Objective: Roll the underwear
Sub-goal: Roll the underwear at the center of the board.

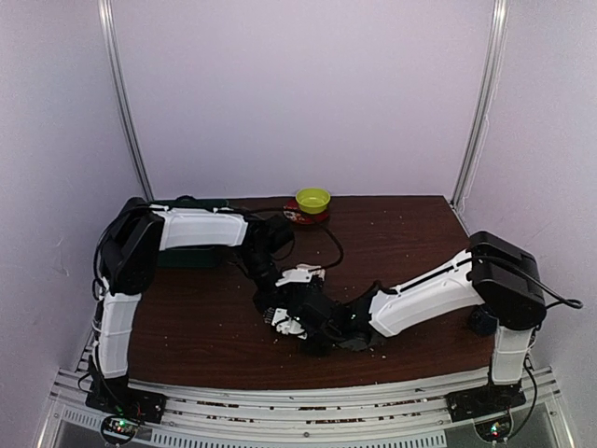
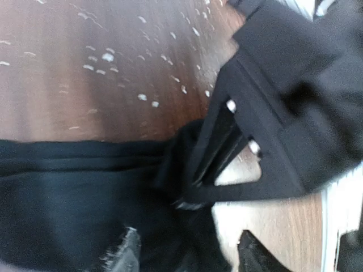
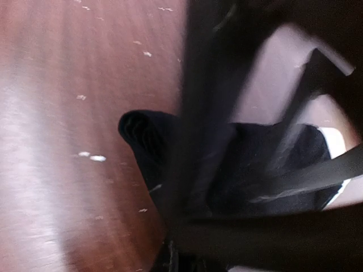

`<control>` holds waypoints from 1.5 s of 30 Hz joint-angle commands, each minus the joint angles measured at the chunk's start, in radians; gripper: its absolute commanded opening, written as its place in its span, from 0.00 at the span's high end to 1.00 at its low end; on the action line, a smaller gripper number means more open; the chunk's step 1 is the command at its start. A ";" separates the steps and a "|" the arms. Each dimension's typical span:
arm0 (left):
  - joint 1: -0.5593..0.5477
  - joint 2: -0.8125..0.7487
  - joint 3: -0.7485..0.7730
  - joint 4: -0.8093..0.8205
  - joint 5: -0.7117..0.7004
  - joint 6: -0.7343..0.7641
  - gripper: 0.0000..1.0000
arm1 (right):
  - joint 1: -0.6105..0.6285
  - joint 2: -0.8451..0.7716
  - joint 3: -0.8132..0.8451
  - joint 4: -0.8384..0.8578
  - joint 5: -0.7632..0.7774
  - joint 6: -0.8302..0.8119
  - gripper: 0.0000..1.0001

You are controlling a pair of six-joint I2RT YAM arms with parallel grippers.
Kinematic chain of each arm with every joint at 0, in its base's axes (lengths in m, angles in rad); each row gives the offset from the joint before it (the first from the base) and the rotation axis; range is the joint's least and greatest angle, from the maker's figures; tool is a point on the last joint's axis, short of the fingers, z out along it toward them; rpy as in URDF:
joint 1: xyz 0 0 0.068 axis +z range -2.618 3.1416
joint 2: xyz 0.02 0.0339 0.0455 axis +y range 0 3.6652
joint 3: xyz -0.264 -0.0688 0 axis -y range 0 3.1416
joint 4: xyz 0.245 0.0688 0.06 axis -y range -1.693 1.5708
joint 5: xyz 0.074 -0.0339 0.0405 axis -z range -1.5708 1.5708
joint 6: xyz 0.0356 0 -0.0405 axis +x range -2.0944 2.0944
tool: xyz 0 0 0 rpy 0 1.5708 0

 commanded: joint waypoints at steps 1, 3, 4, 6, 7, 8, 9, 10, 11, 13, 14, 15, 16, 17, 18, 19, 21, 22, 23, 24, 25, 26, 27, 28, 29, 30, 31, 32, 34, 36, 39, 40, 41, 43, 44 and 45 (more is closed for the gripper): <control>0.041 -0.181 -0.108 0.093 0.022 0.051 0.32 | -0.048 -0.009 -0.012 -0.153 -0.238 0.092 1.00; 0.059 -0.255 -0.193 0.145 0.024 0.075 0.30 | -0.064 -0.019 0.000 -0.178 -0.299 0.113 1.00; 0.066 -0.291 -0.238 0.180 0.024 0.087 0.29 | -0.073 -0.018 0.012 -0.197 -0.338 0.123 1.00; 0.078 -0.366 -0.336 0.252 0.022 0.118 0.27 | -0.094 -0.008 0.042 -0.244 -0.425 0.140 1.00; 0.081 -0.408 -0.392 0.294 0.011 0.133 0.27 | -0.103 0.000 0.058 -0.267 -0.469 0.150 1.00; 0.082 -0.450 -0.454 0.351 -0.003 0.147 0.27 | -0.110 0.007 0.072 -0.285 -0.505 0.161 1.00; 0.081 -0.494 -0.518 0.413 -0.020 0.163 0.27 | -0.121 0.014 0.085 -0.307 -0.551 0.174 1.00; 0.082 -0.555 -0.586 0.470 -0.029 0.184 0.27 | -0.129 0.027 0.101 -0.326 -0.579 0.188 1.00; 0.082 -0.599 -0.649 0.541 -0.043 0.198 0.26 | -0.139 0.041 0.117 -0.349 -0.604 0.205 1.00; 0.081 -0.679 -0.778 0.697 -0.073 0.226 0.26 | -0.162 0.071 0.150 -0.388 -0.676 0.238 1.00; 0.079 -0.715 -0.834 0.762 -0.087 0.242 0.26 | -0.175 0.086 0.165 -0.400 -0.705 0.252 1.00; 0.076 -0.747 -0.906 0.824 -0.108 0.254 0.27 | -0.185 0.103 0.175 -0.410 -0.730 0.264 1.00; 0.071 -0.777 -0.951 0.879 -0.122 0.269 0.27 | -0.194 0.114 0.183 -0.420 -0.752 0.273 1.00; 0.064 -0.799 -0.988 0.926 -0.134 0.283 0.27 | -0.203 0.126 0.194 -0.430 -0.767 0.280 1.00; 0.055 -0.818 -1.019 0.968 -0.145 0.289 0.27 | -0.210 0.137 0.206 -0.443 -0.776 0.283 1.00; 0.045 -0.830 -1.037 1.000 -0.159 0.291 0.27 | -0.216 0.143 0.213 -0.451 -0.782 0.291 1.00; 0.019 -0.835 -1.059 1.051 -0.192 0.280 0.27 | -0.236 0.155 0.225 -0.456 -0.797 0.302 1.00; 0.006 -0.830 -1.064 1.067 -0.203 0.281 0.27 | -0.245 0.158 0.230 -0.458 -0.807 0.304 1.00; -0.010 -0.821 -1.068 1.091 -0.223 0.276 0.28 | -0.253 0.163 0.233 -0.460 -0.811 0.307 1.00; -0.033 -0.806 -1.074 1.118 -0.248 0.275 0.28 | -0.263 0.167 0.237 -0.461 -0.815 0.304 1.00; -0.056 -0.791 -1.079 1.143 -0.280 0.278 0.28 | -0.270 0.172 0.240 -0.463 -0.819 0.304 1.00; -0.079 -0.772 -1.085 1.173 -0.314 0.278 0.28 | -0.277 0.177 0.241 -0.465 -0.820 0.303 1.00; -0.102 -0.751 -1.089 1.198 -0.345 0.281 0.29 | -0.282 0.183 0.245 -0.469 -0.821 0.301 1.00; -0.126 -0.728 -1.090 1.213 -0.376 0.286 0.29 | -0.286 0.189 0.247 -0.469 -0.822 0.296 1.00; -0.150 -0.704 -1.086 1.220 -0.403 0.289 0.29 | -0.290 0.193 0.247 -0.467 -0.825 0.292 1.00; -0.172 -0.682 -1.084 1.229 -0.435 0.290 0.30 | -0.292 0.199 0.248 -0.463 -0.827 0.292 1.00; -0.189 -0.662 -1.082 1.243 -0.460 0.291 0.31 | -0.295 0.203 0.247 -0.459 -0.833 0.290 1.00; -0.202 -0.646 -1.082 1.253 -0.477 0.296 0.31 | -0.297 0.209 0.247 -0.454 -0.838 0.289 1.00; -0.220 -0.621 -1.080 1.270 -0.503 0.300 0.35 | -0.299 0.219 0.248 -0.444 -0.844 0.286 1.00; -0.229 -0.600 -1.075 1.284 -0.529 0.299 0.39 | -0.301 0.227 0.247 -0.436 -0.852 0.283 1.00; -0.234 -0.575 -1.079 1.322 -0.571 0.290 0.42 | -0.302 0.233 0.244 -0.429 -0.860 0.276 1.00; -0.235 -0.567 -1.082 1.337 -0.587 0.286 0.42 | -0.302 0.234 0.243 -0.428 -0.861 0.273 1.00; -0.235 -0.557 -1.082 1.348 -0.601 0.285 0.42 | -0.303 0.235 0.241 -0.429 -0.861 0.270 1.00; -0.237 -0.539 -1.083 1.371 -0.637 0.277 0.43 | -0.305 0.235 0.238 -0.429 -0.860 0.264 1.00; -0.238 -0.530 -1.084 1.383 -0.650 0.275 0.44 | -0.306 0.234 0.235 -0.427 -0.861 0.261 1.00; -0.241 -0.523 -1.087 1.393 -0.663 0.275 0.44 | -0.308 0.233 0.231 -0.420 -0.861 0.259 1.00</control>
